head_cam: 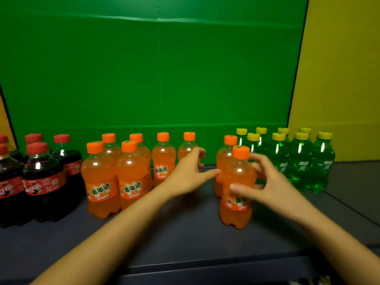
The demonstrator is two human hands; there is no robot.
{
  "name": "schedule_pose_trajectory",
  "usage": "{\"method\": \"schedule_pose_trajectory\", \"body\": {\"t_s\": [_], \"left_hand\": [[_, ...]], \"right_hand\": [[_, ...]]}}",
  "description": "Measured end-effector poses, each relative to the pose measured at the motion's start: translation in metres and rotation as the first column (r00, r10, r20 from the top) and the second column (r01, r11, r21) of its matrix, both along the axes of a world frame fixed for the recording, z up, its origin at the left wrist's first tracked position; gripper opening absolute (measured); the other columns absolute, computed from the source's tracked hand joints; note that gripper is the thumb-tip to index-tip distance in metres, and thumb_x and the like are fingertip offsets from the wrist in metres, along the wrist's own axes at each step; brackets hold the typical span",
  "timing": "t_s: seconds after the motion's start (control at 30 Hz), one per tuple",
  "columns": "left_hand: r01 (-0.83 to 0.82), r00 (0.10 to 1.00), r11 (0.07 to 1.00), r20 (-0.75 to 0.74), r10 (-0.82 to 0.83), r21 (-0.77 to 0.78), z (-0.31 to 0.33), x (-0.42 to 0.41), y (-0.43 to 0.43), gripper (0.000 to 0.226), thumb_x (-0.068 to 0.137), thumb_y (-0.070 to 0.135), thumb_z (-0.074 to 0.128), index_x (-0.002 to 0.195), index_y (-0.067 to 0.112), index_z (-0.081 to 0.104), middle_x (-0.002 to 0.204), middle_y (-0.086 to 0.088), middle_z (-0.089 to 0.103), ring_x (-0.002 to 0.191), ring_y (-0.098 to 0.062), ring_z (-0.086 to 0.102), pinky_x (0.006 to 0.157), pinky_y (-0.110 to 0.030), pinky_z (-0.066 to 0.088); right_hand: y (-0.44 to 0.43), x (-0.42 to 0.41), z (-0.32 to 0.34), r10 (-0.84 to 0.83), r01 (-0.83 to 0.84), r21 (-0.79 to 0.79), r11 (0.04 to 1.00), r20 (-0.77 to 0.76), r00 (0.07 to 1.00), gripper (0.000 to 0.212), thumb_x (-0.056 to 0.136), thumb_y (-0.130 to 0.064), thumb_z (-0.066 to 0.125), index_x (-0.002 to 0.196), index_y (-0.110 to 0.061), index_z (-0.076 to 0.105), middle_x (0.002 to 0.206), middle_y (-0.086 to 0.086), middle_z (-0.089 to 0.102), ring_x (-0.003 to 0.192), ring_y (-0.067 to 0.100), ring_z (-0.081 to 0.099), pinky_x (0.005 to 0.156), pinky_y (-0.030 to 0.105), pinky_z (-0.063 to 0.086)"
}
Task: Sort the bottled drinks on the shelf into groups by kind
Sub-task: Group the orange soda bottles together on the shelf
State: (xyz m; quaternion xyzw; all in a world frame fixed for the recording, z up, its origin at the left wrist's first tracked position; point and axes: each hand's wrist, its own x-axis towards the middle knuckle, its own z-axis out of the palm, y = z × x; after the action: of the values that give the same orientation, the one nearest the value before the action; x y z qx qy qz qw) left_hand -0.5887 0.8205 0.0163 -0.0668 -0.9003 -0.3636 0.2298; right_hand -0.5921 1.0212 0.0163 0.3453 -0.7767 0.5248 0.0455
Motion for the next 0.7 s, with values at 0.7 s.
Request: {"method": "schedule_pose_trajectory", "body": {"t_s": [0.7], "left_hand": [[-0.081,0.997,0.948,0.039,0.072,0.307,-0.042,-0.002,0.027,0.072,0.063,0.012,0.083,0.117,0.011,0.036,0.111,0.0,0.055,0.102,-0.014,0.057,0.086,-0.025,0.048]], "right_hand": [[0.023,-0.02,-0.032,-0.044,0.049,-0.12,0.992,0.044,0.998,0.059,0.053,-0.043,0.073,0.106,-0.033,0.052,0.105,-0.016,0.063,0.093,-0.006,0.06,0.067,0.01,0.051]]}}
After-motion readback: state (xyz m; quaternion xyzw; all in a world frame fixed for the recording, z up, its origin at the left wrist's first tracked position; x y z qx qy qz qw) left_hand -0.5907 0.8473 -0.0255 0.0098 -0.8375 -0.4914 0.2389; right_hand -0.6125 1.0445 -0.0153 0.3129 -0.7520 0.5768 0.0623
